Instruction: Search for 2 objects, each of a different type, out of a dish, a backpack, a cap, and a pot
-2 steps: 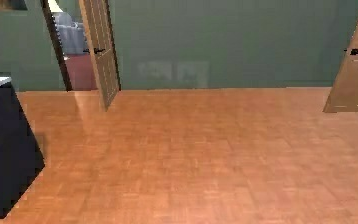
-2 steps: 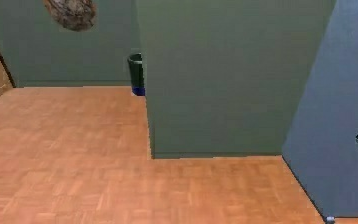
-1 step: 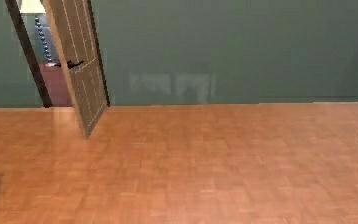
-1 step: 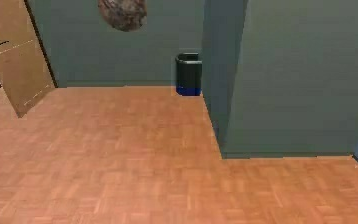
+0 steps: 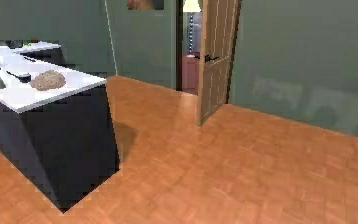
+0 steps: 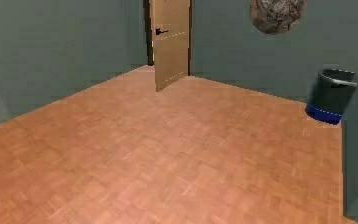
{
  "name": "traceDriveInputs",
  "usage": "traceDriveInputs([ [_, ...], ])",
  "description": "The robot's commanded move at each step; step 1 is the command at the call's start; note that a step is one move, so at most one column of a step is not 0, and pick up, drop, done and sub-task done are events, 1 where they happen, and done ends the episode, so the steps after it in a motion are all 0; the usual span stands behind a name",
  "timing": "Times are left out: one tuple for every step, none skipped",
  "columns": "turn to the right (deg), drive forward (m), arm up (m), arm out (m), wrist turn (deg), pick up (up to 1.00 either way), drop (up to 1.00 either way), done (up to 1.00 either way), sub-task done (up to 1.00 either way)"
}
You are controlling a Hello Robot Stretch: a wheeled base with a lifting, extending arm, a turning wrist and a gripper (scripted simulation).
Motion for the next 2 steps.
traceDriveInputs([
  [0.0, 1.0, 0.0, 0.0, 0.0, 0.0, 0.0, 0.0, 0.0],
  [0.0, 0.45, 0.0, 0.0, 0.0, 0.0, 0.0, 0.0, 0.0],
])
